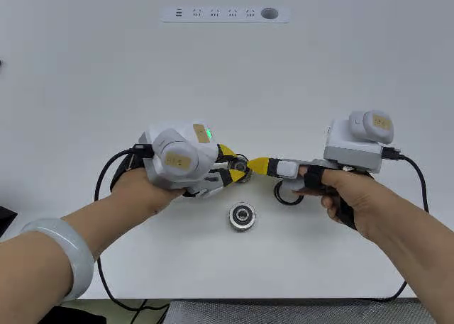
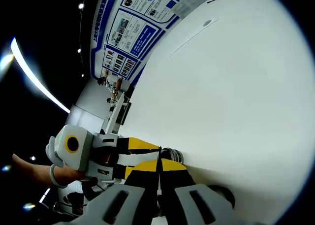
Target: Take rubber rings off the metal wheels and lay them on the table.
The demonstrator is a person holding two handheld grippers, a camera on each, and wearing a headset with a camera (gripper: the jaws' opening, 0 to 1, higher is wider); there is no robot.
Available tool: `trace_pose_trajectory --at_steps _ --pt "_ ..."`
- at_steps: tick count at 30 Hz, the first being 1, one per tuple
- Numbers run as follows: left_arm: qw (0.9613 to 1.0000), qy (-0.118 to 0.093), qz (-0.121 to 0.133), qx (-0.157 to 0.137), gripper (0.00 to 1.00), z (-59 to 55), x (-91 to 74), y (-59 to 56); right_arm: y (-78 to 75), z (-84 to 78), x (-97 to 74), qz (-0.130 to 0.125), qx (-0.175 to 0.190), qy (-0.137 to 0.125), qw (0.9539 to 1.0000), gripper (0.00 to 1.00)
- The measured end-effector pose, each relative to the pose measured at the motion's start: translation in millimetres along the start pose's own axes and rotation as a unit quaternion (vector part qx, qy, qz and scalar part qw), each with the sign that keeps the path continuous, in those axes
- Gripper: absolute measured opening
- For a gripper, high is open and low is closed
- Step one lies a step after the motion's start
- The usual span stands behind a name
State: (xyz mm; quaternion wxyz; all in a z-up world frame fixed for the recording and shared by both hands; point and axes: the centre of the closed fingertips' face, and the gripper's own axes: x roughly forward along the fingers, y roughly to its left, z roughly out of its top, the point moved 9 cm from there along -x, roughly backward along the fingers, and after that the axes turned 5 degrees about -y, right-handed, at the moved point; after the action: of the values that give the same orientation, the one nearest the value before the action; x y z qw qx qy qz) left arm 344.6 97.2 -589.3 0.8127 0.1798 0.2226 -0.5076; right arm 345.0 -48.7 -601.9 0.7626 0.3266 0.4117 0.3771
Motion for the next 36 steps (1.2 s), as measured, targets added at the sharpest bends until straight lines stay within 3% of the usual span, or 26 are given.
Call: trace_pose_trajectory --at_steps 16,36 --pt "0.9999 -0.008 0.008 -0.004 0.29 -2.0 -8.4 -1.4 3.5 -0.8 -2.6 0.000 0.000 -0.002 1.0000 0.01" --pt "0.9992 -0.004 0.029 -0.026 0.46 -17.2 -24.2 -0.4 17.6 -1.0 -11.3 0.019 0.004 -0.017 0.9997 0.01"
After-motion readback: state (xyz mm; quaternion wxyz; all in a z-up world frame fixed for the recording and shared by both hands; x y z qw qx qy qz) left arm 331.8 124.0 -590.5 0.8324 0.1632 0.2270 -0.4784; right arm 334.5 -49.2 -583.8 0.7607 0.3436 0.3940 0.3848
